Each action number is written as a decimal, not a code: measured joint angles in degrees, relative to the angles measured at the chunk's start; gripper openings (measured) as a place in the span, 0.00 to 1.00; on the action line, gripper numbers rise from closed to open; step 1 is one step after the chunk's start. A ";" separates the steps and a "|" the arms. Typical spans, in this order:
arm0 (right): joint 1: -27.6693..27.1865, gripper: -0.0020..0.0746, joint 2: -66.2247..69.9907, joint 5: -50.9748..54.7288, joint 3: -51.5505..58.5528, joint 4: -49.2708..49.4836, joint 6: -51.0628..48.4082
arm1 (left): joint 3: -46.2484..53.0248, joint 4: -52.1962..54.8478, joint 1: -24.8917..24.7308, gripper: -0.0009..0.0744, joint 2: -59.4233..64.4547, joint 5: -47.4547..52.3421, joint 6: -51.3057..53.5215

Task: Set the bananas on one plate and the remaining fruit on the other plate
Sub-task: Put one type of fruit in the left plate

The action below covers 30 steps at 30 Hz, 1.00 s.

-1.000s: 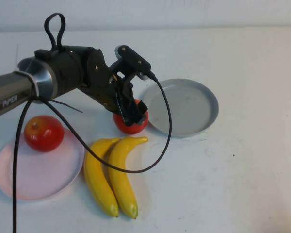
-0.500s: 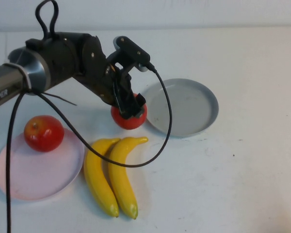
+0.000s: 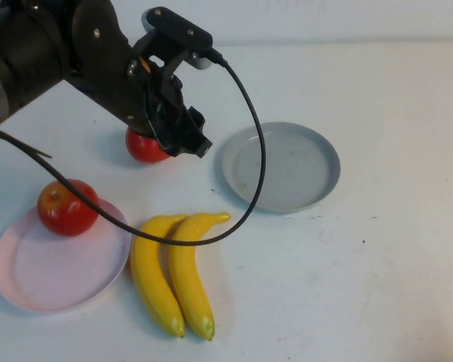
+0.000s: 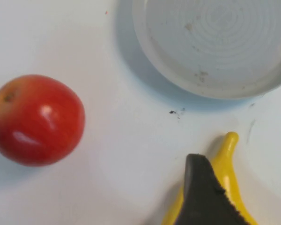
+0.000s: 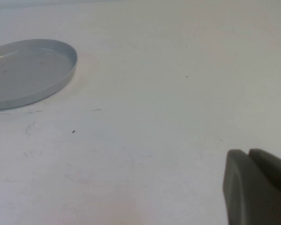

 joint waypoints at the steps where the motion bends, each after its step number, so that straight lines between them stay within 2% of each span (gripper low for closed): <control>1: 0.00 0.00 0.00 0.00 0.00 0.00 0.00 | 0.00 0.52 0.00 0.45 0.00 -0.44 -0.13; 3: 0.00 0.00 0.00 0.00 0.00 0.00 0.00 | 0.00 2.25 0.00 0.52 0.11 -1.50 -0.62; 7: 0.00 0.00 0.00 0.00 0.00 0.00 0.00 | 0.00 8.53 1.17 0.78 1.55 -7.62 -6.61; 10: 0.00 0.00 0.00 0.00 0.00 0.00 0.00 | -0.25 10.46 3.23 0.86 4.30 -12.56 -12.08; 16: 0.00 0.00 0.00 0.00 0.00 0.00 0.00 | -4.86 11.21 5.30 0.89 10.64 -14.65 -16.73; 22: 0.00 0.00 0.00 0.00 0.00 0.00 0.00 | -9.42 11.34 5.47 0.89 14.17 -19.98 -17.33; 30: 0.00 0.00 0.00 0.00 0.00 0.00 0.00 | -11.87 11.34 6.65 0.89 16.07 -20.92 -17.33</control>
